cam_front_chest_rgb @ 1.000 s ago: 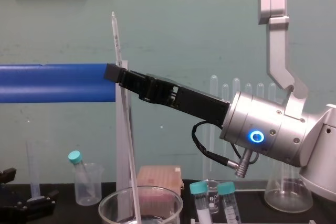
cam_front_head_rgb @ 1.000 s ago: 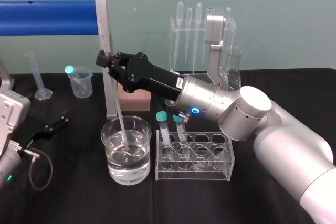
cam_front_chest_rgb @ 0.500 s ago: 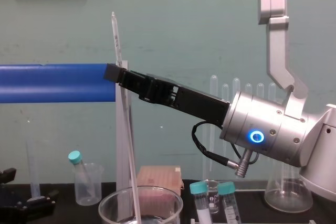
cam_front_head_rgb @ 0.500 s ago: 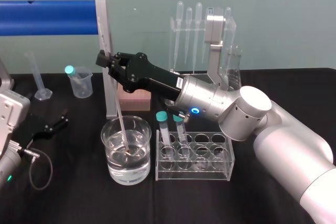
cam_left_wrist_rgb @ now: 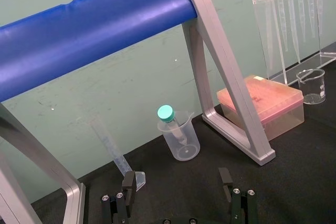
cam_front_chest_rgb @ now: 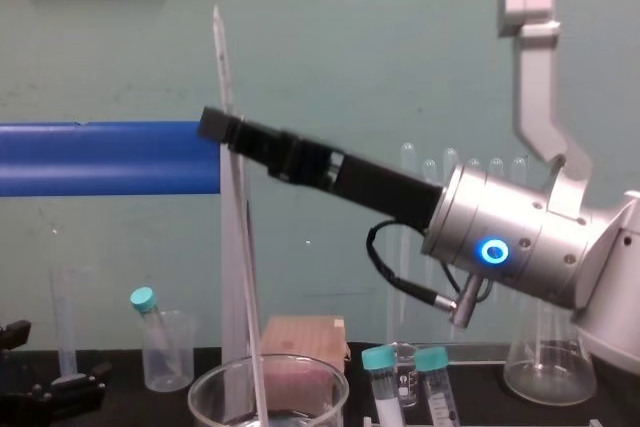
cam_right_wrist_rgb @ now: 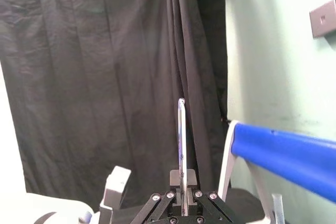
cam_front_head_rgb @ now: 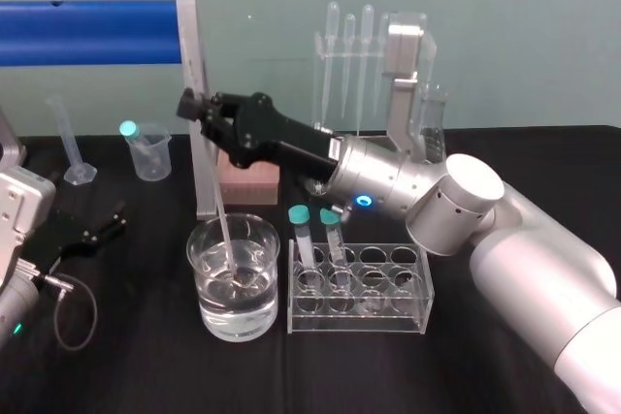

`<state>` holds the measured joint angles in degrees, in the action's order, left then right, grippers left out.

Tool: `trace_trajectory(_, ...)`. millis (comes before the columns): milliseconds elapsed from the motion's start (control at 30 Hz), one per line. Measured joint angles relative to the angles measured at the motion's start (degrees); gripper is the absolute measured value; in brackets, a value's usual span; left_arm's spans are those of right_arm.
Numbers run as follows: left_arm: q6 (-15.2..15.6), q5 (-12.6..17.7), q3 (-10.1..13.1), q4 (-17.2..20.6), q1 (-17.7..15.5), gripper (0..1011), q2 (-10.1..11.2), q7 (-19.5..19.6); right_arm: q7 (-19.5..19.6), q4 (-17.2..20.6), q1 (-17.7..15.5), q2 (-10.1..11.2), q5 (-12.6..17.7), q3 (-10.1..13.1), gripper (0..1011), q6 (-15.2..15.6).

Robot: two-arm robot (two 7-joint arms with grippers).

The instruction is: Hold the thermometer with one hand and immerse one end into the beaker, then reinsert it into the test tube rack.

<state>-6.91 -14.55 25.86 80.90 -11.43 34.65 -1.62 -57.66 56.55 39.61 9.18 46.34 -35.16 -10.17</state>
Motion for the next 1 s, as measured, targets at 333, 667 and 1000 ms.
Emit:
trace_trajectory(333,0.0,0.0,0.0,0.0,0.0,1008,0.0,0.0,0.52,8.34,-1.46,3.52,1.4,2.42,56,-1.33)
trace_trajectory(667,0.0,0.0,0.0,0.0,0.0,1008,0.0,0.0,0.12,15.27,-1.66,5.24,5.07,5.6,57,-3.93)
trace_trajectory(1000,0.0,0.0,0.0,0.0,0.0,1008,0.0,0.0,6.42,25.98,-5.49,12.88,3.83,9.74,56,-5.1)
